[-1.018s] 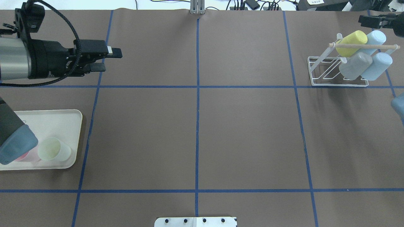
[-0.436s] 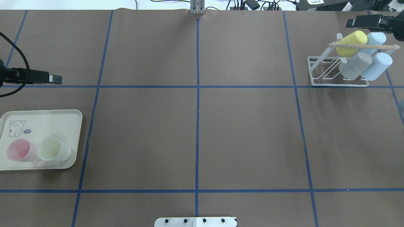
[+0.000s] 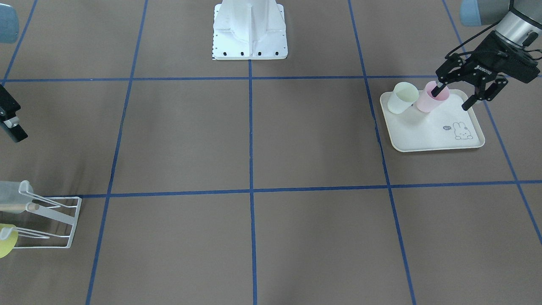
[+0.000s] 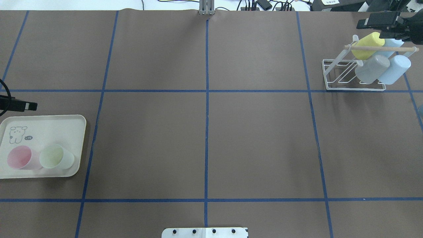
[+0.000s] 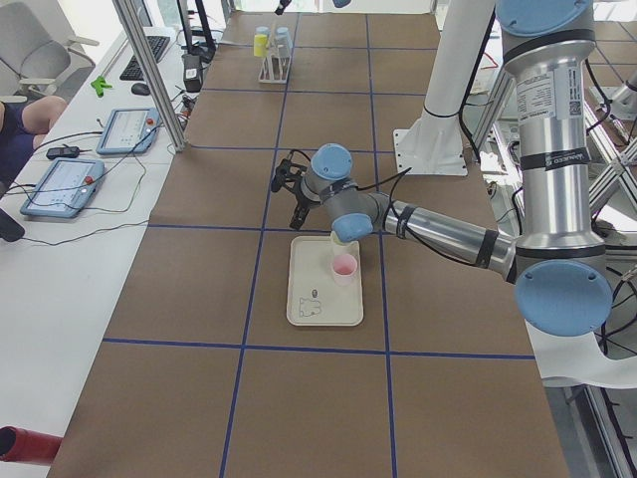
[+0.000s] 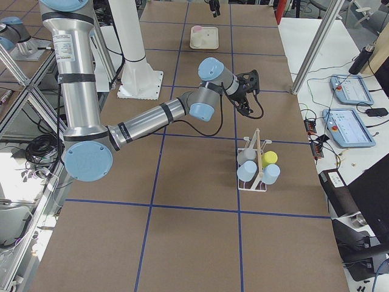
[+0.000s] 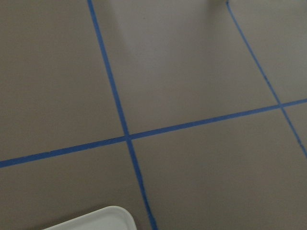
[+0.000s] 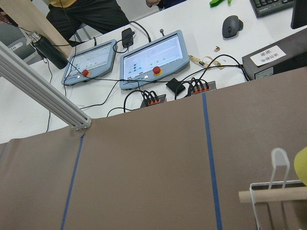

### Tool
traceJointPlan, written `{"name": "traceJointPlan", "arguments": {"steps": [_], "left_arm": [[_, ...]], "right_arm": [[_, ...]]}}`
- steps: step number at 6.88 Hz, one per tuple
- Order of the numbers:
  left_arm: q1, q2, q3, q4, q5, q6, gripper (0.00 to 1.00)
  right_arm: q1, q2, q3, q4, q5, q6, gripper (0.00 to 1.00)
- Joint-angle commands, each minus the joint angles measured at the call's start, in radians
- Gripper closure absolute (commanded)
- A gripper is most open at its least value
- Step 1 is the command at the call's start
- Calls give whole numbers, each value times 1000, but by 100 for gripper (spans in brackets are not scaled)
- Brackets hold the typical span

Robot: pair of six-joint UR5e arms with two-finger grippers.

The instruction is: Transfer IKEA cup to right arm and place on rack

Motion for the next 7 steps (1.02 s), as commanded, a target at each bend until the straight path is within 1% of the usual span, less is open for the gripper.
{"name": "traceJointPlan", "arguments": {"steps": [1,3,4,6,7], "left_arm": [[4,53,43,0,1,48,0],[1,99,82,-8,5,166,0],[5,128,82,-8,6,165,0],[13,130,99,-3,17,162,0],[45,129,105,-2,17,161,0]], "right_arm": [[-4,5,-1,21,13,29,0],[-8,5,-9,41,13,39,0],[-8,5,-9,43,13,39,0],[-10,5,-12,43,13,37,0],[-10,3,-12,43,15,39,0]]}}
